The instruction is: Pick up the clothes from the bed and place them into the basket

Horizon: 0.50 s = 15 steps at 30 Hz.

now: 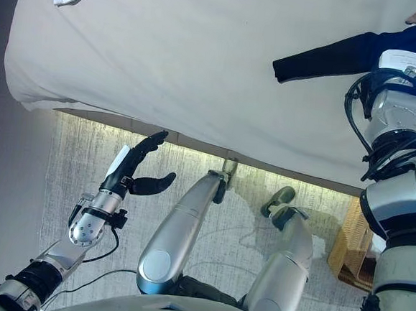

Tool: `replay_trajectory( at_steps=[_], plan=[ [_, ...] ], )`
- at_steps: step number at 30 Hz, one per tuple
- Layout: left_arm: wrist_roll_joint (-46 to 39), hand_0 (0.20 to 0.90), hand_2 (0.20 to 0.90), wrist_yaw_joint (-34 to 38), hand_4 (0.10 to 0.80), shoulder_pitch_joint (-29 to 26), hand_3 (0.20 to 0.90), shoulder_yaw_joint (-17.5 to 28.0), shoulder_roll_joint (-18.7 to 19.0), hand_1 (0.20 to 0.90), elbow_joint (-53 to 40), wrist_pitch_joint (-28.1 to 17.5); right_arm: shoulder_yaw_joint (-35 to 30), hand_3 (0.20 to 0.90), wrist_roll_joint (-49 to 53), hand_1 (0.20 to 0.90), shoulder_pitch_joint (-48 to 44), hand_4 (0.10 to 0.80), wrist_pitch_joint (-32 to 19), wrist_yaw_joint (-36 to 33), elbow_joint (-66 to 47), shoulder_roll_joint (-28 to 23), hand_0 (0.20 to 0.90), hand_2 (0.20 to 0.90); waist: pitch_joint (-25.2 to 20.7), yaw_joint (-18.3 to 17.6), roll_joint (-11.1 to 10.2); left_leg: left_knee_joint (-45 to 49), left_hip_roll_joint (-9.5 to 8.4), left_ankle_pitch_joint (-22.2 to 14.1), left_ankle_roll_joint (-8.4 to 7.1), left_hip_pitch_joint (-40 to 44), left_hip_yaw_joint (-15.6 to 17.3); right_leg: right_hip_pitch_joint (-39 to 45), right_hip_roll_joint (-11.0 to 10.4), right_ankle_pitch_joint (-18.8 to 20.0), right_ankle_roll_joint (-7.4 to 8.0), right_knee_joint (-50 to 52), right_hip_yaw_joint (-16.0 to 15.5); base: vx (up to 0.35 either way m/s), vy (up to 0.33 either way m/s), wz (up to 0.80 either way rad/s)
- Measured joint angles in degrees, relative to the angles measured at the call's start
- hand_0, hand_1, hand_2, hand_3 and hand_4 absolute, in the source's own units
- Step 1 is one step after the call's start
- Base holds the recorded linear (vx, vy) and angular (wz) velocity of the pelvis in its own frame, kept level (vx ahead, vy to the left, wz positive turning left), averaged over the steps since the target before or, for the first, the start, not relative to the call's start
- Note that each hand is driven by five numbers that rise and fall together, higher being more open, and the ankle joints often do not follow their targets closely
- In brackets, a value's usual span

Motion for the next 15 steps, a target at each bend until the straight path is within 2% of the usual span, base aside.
replay_trajectory(
  at_steps=[9, 15],
  plan=[
    [-0.9, 0.900, 0.900, -0.3, 0.800, 0.1, 0.900, 0.4, 1.0, 0.900, -0.1, 0.0, 0.0, 0.200, 0.7, 0.300, 0.5, 0.100, -2.2, -2.2, 0.7, -3.2, 0.300, 0.300, 0.0, -1.0, 0.0, 0.9, -0.05, 0.1, 0.51, 0.5, 0.4, 0.7, 0.0, 0.2, 0.13, 0.0, 0.3, 0.000, 0.000, 0.00],
    [-1.2, 0.900, 0.900, -0.5, 0.800, 0.0, 0.900, 0.6, 1.0, 0.900, -0.2, 0.1, -1.3, 0.200, 8.6, 0.300, 2.4, 0.100, -5.1, -4.3, 0.1, -3.4, 0.300, 0.300, 0.1, -2.1, -0.1, 0.1, 0.17, -0.2, 0.87, 4.2, 0.9, 4.0, 0.3, 0.3, 0.04, -1.0, 0.5, -0.005, 0.014, -0.06]
  ],
)
